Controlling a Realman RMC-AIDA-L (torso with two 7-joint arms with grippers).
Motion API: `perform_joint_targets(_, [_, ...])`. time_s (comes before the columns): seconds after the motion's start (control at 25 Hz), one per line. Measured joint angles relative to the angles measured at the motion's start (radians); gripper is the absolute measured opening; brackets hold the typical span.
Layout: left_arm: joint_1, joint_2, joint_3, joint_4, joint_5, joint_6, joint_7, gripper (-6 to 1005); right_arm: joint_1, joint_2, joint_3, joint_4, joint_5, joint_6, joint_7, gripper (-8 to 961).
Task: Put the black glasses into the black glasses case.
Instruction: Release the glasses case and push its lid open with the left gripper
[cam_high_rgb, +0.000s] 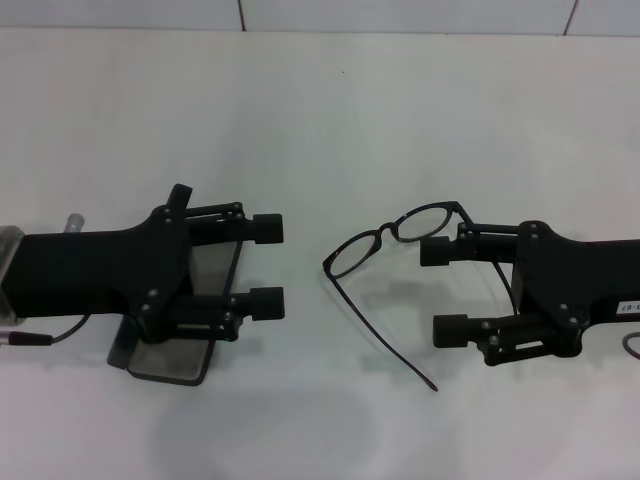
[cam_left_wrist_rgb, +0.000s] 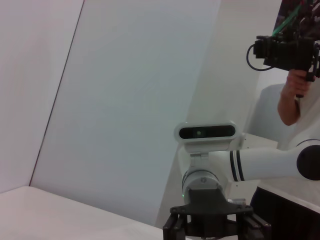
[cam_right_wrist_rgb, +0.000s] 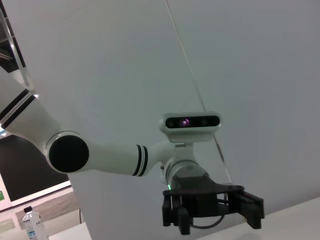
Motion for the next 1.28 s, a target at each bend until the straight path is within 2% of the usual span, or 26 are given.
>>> perform_joint_targets(0.36, [0.003, -0.001, -0.001, -0.012, -0.003, -0.003, 0.003, 772, 0.0, -0.001, -0.043, -0.007, 0.037, -0.001, 0.0, 829])
perform_joint_targets(0.56, [-0.005, -0.016, -0.084, 0.02, -0.016, -0.003, -0.145, 757, -0.014, -0.006, -0.021, -0.001, 0.037, 0.016, -0.013, 829])
perform_joint_targets(0.68, [0.002, -0.037, -0.135, 0.166, -0.001, -0.021, -0.342, 748, -0.034, -0.009, 0.015, 0.0, 0.038, 0.025, -0.032, 828])
perform_joint_targets(0.8, [0.041, -0.07, -0.14, 0.429, 0.065, -0.106, -0.554, 739, -0.053, -0.01, 0.073, 0.017, 0.038, 0.017, -0.066, 828])
perform_joint_targets(0.92, [0.074, -0.111, -0.137, 0.735, 0.227, -0.178, -0.758, 730, -0.065, -0.009, 0.132, 0.054, 0.041, -0.002, -0.097, 828])
perform_joint_targets(0.96, [0.082, -0.126, -0.122, 0.868, 0.33, -0.199, -0.87, 727, -0.066, -0.008, 0.152, 0.074, 0.041, -0.013, -0.108, 828])
perform_joint_targets(1.0, [0.086, -0.132, -0.112, 0.932, 0.379, -0.207, -0.924, 724, -0.067, -0.009, 0.167, 0.087, 0.042, -0.019, -0.117, 828])
perform_joint_targets(1.12, [0.096, -0.134, 0.01, 1.173, 0.619, -0.226, -1.187, 724, -0.072, -0.01, 0.199, 0.119, 0.043, -0.03, -0.137, 828])
perform_joint_targets(1.28, [0.107, -0.134, 0.191, 1.305, 0.86, -0.232, -1.386, 724, -0.074, -0.011, 0.218, 0.147, 0.043, -0.031, -0.161, 828])
